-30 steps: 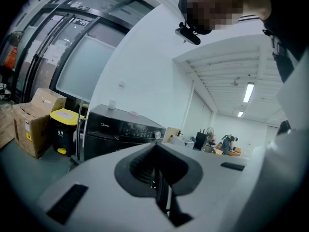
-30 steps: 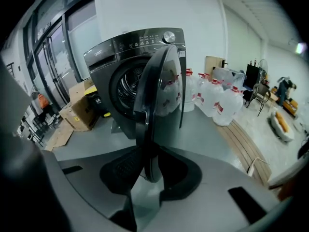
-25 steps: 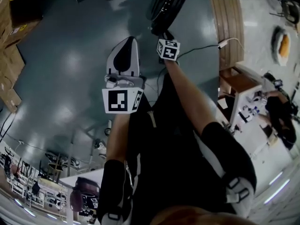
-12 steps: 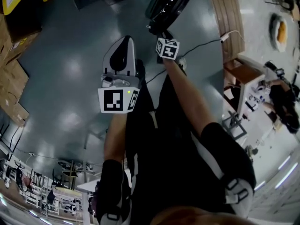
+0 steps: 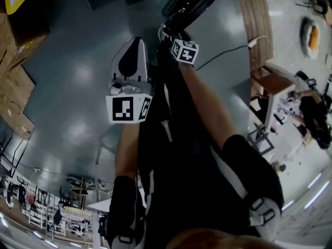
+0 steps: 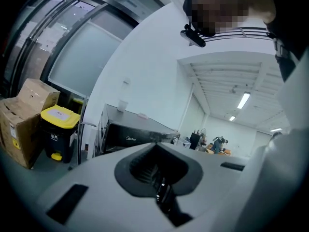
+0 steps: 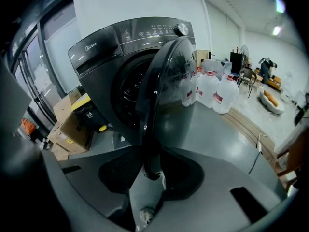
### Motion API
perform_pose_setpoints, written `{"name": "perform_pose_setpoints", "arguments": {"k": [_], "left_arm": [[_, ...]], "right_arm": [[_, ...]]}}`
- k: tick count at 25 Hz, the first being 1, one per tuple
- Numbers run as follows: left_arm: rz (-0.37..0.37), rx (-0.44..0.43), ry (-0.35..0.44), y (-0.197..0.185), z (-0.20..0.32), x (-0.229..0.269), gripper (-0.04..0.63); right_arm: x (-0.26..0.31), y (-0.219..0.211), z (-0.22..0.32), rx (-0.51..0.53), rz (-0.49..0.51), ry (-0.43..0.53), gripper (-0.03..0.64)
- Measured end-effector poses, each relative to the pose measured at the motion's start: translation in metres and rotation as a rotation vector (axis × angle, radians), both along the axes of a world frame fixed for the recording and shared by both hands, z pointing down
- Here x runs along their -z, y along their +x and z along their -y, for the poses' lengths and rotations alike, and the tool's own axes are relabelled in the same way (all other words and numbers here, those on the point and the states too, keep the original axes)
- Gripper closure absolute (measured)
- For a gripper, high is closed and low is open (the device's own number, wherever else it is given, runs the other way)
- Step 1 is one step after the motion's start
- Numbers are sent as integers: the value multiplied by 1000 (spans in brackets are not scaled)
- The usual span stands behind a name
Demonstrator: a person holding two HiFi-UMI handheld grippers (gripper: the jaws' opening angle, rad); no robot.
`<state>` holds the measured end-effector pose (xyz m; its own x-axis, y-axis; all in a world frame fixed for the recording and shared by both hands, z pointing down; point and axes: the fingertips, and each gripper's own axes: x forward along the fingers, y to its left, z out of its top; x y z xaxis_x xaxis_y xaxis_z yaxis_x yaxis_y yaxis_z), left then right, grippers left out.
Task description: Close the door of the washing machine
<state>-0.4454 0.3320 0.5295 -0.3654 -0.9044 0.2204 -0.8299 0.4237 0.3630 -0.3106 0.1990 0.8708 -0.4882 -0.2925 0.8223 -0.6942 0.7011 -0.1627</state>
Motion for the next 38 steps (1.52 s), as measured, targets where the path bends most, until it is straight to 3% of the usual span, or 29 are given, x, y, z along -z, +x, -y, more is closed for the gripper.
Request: {"name": "perform_pose_setpoints", "arguments": {"k": [14, 24, 38], "left_arm": [[55, 41, -25, -63, -6, -10, 591], [49, 81, -45, -83, -6, -16, 591], [35, 129, -64, -120, -1, -26, 591]], "right_arm": [[2, -72, -15, 22, 38, -18, 494], [7, -126, -18, 120, 64, -12, 483], [13, -206, -7, 141, 119, -28, 483]]}}
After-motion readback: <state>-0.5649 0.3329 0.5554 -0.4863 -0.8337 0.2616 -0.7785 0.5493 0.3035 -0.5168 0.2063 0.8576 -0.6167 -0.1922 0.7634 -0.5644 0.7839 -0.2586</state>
